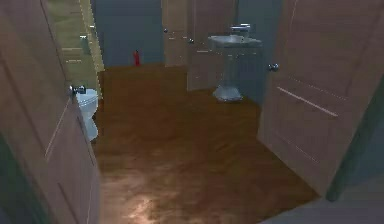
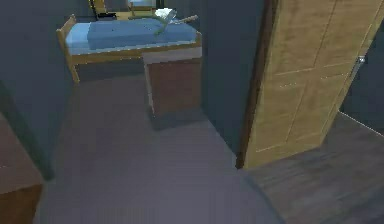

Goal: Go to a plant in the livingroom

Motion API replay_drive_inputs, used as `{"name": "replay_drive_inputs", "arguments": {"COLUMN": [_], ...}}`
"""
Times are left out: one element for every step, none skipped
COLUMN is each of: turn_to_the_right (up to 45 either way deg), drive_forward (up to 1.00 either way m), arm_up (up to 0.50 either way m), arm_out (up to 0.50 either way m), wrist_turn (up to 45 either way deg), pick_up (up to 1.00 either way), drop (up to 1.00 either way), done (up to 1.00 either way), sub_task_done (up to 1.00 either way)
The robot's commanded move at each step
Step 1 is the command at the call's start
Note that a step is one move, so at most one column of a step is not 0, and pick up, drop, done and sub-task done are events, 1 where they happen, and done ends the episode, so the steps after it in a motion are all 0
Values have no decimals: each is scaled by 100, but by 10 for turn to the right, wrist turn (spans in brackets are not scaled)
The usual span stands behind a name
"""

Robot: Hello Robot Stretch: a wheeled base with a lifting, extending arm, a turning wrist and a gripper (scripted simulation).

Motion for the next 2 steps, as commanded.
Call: {"name": "replay_drive_inputs", "arguments": {"turn_to_the_right": [0, -120], "drive_forward": [55, 0], "arm_up": [0, 0], "arm_out": [0, 0], "wrist_turn": [0, 0], "pick_up": [0, 0], "drop": [0, 0], "done": [0, 0], "sub_task_done": [0, 0]}}
